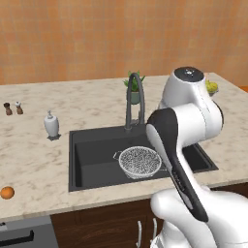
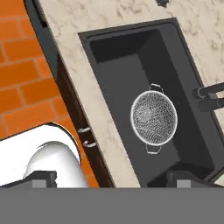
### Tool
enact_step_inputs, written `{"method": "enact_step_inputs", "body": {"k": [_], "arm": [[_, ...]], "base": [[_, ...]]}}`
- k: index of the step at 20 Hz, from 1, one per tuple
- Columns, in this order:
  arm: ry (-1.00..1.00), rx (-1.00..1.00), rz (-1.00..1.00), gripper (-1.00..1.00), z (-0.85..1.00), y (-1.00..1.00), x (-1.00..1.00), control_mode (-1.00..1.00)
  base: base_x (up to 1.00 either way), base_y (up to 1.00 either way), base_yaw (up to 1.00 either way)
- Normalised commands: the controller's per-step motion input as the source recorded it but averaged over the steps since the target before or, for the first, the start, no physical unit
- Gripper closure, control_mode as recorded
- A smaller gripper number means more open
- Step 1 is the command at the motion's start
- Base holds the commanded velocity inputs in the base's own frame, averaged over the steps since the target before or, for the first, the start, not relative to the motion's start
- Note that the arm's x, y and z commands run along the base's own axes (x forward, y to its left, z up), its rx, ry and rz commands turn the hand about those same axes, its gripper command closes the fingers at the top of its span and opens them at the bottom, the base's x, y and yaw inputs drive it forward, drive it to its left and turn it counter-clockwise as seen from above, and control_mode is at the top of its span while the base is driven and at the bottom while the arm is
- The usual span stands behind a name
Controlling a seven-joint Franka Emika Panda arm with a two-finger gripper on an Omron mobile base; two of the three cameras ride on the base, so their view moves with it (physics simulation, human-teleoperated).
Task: Put the colander in the sink, put the tangerine in the colander, and turn on the sink faucet and pour water over the colander.
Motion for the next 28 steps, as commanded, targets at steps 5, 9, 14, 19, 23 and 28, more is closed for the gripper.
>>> {"method": "enact_step_inputs", "body": {"k": [5,9,14,19,23,28], "arm": [[0.05,0.03,-0.36,-1.00,-0.02,1.00,0.04,-1.00],[0.15,0.12,-0.27,-1.00,-0.18,1.00,0.24,-1.00],[0.19,0.16,-0.17,-1.00,-0.34,0.96,0.23,-1.00],[0.10,0.13,-0.08,-1.00,-0.47,0.90,0.08,-1.00],[0.01,0.11,-0.05,-1.00,-0.47,0.78,0.02,-1.00],[0.00,0.12,-0.01,-1.00,-0.47,0.65,0.01,-1.00]], "base": [[0.00,0.00,0.00],[0.00,0.00,0.00],[0.00,0.00,0.00],[0.00,0.00,0.00],[0.00,0.00,0.00],[0.00,0.00,0.00]]}}
